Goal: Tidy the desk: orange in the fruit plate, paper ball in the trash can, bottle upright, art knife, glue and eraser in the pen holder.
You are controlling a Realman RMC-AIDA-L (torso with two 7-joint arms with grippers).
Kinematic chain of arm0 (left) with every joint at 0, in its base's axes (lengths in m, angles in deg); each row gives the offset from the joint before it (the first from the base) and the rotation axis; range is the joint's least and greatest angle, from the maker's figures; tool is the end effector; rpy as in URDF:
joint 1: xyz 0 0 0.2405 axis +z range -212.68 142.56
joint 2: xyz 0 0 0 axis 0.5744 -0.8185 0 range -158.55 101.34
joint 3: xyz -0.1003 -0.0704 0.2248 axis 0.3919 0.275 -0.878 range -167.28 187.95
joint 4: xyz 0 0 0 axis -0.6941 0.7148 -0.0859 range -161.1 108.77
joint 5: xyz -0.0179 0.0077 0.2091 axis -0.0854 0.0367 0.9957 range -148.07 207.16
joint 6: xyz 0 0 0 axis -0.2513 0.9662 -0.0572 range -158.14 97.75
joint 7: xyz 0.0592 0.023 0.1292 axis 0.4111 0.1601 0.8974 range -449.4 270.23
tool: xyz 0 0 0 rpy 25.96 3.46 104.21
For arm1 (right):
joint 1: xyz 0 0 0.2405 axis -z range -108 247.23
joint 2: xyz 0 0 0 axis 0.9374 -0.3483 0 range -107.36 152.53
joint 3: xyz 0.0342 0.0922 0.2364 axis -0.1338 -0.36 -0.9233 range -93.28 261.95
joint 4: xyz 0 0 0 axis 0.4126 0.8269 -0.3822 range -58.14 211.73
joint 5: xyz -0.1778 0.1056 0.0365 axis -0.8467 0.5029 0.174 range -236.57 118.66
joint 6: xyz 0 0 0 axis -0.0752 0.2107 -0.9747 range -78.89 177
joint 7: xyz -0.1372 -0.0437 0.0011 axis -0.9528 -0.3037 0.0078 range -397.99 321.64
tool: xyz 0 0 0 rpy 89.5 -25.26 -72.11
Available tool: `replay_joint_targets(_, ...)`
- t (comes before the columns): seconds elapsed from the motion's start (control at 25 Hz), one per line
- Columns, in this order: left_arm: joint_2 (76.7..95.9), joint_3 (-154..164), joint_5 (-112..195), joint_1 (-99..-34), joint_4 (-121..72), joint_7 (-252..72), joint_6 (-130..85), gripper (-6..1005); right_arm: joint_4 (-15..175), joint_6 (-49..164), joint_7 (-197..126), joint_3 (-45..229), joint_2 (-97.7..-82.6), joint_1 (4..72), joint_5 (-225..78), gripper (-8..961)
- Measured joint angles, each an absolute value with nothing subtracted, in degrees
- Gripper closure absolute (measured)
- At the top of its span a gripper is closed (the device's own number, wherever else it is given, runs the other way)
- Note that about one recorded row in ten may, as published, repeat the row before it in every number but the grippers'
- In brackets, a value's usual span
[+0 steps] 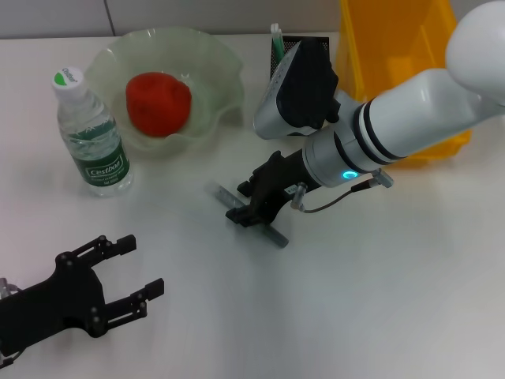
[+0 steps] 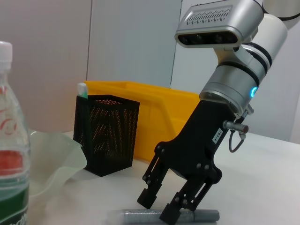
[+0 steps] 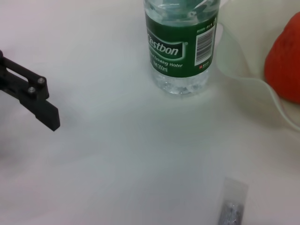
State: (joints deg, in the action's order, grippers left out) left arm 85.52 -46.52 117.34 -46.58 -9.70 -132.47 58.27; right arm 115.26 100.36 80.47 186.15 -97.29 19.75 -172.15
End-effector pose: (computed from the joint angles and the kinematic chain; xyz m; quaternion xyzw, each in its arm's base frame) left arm -0.3505 0.2080 -0.0242 -0.9159 -0.1866 -0.2789 0.2205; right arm 0.1498 0.3756 -0.1324 -0.9821 0.1502 -0.0599 0.0962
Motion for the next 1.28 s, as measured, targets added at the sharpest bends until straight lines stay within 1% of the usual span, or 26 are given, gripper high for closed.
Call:
replay_joint_targets(0.56, 85.57, -46.5, 117.3, -46.6, -9.3, -132.6, 58.5, 199, 114.6, 99.3, 80.5, 187.0, -97.29, 19.6, -172.1, 633)
replay_joint_targets(0.8, 85.62, -46.5, 117.1, -46.6, -9.2, -132.6, 58.9, 200, 114.7, 99.3, 80.5, 186.6, -97.29, 19.7, -172.2, 662)
replay_joint_targets(0.84, 85.63, -46.5, 117.0, -46.6, -9.2, -132.6, 58.9, 200, 115.1, 99.3, 80.5, 186.3, -97.29, 19.9, -172.2, 804)
replay_joint_targets(1.08, 85.65, -46.5, 117.0, -46.6, -9.2, -132.6, 58.9, 199, 118.5, 100.3, 80.2, 183.3, -97.16, 22.0, -172.2, 818)
replay_joint_targets(1.28, 85.65, -46.5, 117.0, -46.6, -9.2, -132.6, 59.0, 199, 123.6, 104.0, 76.1, 176.2, -96.96, 26.4, -168.5, 822)
